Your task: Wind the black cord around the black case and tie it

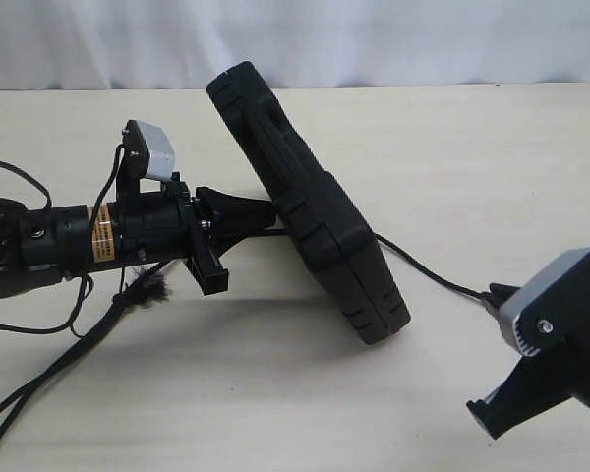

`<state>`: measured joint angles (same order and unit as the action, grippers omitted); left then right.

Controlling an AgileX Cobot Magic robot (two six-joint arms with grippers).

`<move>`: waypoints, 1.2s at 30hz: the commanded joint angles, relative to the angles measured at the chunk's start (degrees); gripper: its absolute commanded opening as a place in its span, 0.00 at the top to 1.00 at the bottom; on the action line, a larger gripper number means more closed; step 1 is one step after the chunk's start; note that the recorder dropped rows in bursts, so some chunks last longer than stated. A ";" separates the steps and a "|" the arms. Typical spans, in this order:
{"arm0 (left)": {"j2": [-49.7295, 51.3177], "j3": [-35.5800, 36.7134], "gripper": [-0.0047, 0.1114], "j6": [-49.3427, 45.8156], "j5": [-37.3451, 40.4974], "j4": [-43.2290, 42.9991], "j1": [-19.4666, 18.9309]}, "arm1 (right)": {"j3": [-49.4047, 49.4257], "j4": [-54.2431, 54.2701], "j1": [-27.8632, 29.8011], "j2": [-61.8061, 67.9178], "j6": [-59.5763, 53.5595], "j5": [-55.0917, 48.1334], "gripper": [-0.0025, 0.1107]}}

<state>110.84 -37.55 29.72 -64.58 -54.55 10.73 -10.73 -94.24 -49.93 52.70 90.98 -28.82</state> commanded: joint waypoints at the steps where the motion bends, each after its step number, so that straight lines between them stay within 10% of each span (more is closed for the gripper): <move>1: 0.11 0.17 0.96 0.36 -0.44 0.20 -0.07 | 3.55 -5.70 -4.42 -0.03 7.72 -4.56 0.94; 7: 0.11 0.17 0.96 0.36 -0.44 0.20 -0.07 | 3.45 -5.70 -19.43 -0.03 14.80 -14.17 0.94; 17: 0.11 0.17 0.96 0.36 -0.44 0.10 -0.07 | 3.45 -5.70 -21.17 -0.03 22.36 -14.12 0.92; 28: 0.11 0.17 0.96 0.36 -0.44 0.17 -0.07 | -0.98 -5.70 -21.22 2.48 22.08 -11.67 0.26; 36: 0.11 0.17 0.96 0.36 -0.44 0.17 -0.07 | -9.77 -5.70 -21.22 19.01 16.18 -14.21 0.23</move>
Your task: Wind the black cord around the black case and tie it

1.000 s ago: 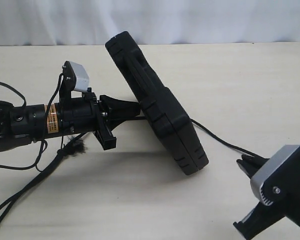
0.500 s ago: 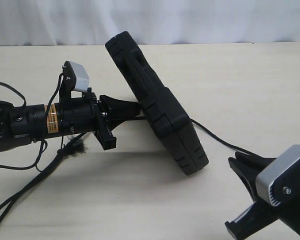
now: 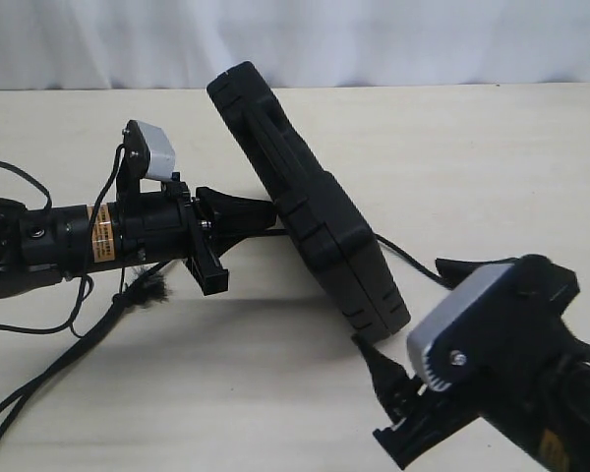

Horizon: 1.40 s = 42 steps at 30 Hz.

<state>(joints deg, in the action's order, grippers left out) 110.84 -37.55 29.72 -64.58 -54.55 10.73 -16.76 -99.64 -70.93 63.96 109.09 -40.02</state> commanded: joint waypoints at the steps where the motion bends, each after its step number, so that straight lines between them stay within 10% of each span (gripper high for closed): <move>1: 0.11 0.17 0.96 0.36 -0.44 0.17 -0.07 | -4.99 -0.31 -0.23 10.14 -1.93 -3.68 0.23; 19: 0.11 0.17 0.96 0.36 -0.85 -0.26 -0.07 | -19.93 -0.31 3.21 32.43 -3.27 -15.67 0.24; 23: 0.11 0.17 0.96 0.36 -0.85 0.04 -0.07 | -21.23 -0.31 5.48 32.43 -3.44 -12.58 0.56; 25: 0.11 0.17 0.96 0.65 -0.85 1.26 -0.07 | -21.23 -0.31 5.48 32.43 -2.88 -12.69 0.88; 29: 0.11 0.17 0.83 0.66 0.60 1.40 -0.07 | -21.23 -0.31 5.63 32.43 1.47 -16.13 0.94; 34: -6.10 0.17 0.60 5.51 17.37 1.67 -0.07 | -21.23 -0.31 5.63 30.14 2.07 -18.99 0.94; 42: -25.78 0.17 0.58 14.64 53.45 0.10 0.41 | -21.23 -0.31 13.93 28.84 1.02 -10.77 0.94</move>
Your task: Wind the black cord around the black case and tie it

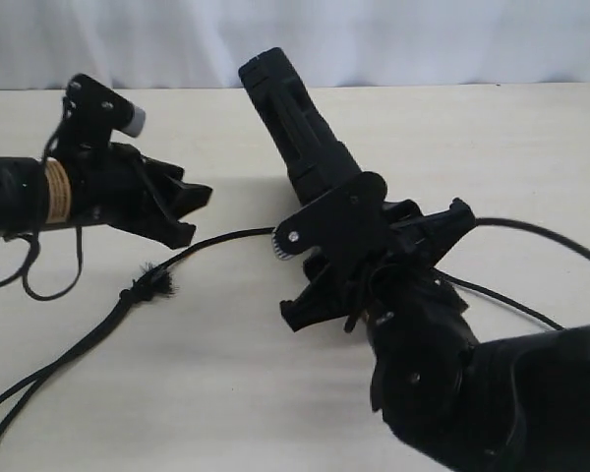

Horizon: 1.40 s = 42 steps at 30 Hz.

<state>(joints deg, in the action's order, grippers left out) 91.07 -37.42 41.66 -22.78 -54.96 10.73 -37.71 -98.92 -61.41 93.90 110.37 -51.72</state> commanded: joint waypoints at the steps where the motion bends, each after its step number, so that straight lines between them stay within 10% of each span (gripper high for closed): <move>1: -6.58 -0.44 0.58 3.35 15.42 1.20 1.11 | -0.28 -1.03 4.85 -1.11 -0.26 1.82 0.94; 10: -3.43 -10.66 0.58 -2.83 60.93 7.33 20.08 | -0.17 -1.03 4.75 -1.11 -0.23 4.37 0.94; 15: -0.32 -14.87 0.67 -27.22 74.63 25.73 21.02 | -0.17 -1.03 4.75 -1.11 -0.23 5.66 0.94; 25: 7.52 -14.68 0.73 -26.81 68.94 29.03 11.78 | -0.17 -1.03 4.75 -1.11 -0.37 8.40 0.94; 33: 10.26 -14.68 0.73 -49.85 58.88 57.14 2.26 | -0.17 -1.03 4.75 -1.11 -1.56 8.69 0.94; 42: 10.72 -14.68 0.55 -51.27 53.18 58.54 2.00 | -0.17 -1.03 4.75 -1.11 -1.71 9.20 0.94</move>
<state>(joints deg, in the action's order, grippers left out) 101.30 -51.70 -9.10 31.78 2.92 12.59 -37.71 -99.28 -56.77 93.20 108.78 -45.64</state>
